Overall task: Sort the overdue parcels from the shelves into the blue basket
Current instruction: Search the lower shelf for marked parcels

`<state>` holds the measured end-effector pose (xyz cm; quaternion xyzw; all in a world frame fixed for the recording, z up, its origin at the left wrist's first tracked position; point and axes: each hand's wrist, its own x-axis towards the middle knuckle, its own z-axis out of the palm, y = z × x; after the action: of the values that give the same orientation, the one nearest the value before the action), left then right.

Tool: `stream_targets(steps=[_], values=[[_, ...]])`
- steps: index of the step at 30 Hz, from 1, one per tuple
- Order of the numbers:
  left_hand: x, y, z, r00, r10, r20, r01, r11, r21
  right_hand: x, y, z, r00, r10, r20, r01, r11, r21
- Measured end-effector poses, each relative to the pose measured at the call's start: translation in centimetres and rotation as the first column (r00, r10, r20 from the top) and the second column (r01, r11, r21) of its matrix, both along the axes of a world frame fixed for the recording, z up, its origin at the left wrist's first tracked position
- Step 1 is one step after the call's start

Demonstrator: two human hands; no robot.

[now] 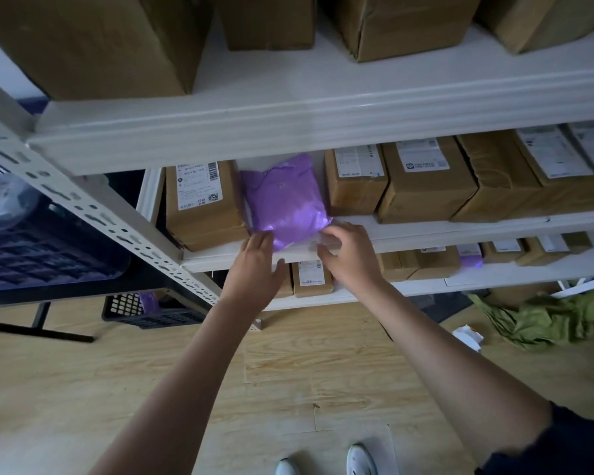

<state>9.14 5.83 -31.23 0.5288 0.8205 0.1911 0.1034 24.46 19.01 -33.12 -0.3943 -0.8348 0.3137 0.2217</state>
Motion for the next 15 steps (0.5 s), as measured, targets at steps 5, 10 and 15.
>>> stream_targets(steps=[5, 10, 15], values=[[-0.4, 1.5, 0.2, 0.998, 0.044, -0.044, -0.047, 0.996, -0.072, 0.1, 0.2, 0.1, 0.998, -0.042, 0.041, 0.041, 0.999, 0.015], [0.1, -0.4, -0.7, 0.996, 0.002, -0.091, -0.010, 0.996, -0.093, -0.2, 0.9, 0.9, 0.988, -0.044, 0.148, 0.044, 0.999, 0.004], [0.5, -4.8, -1.3, 0.998, -0.057, -0.015, 0.057, 0.998, 0.015, 0.7, 0.9, 1.2, 0.951, 0.088, 0.296, -0.103, 0.994, 0.036]])
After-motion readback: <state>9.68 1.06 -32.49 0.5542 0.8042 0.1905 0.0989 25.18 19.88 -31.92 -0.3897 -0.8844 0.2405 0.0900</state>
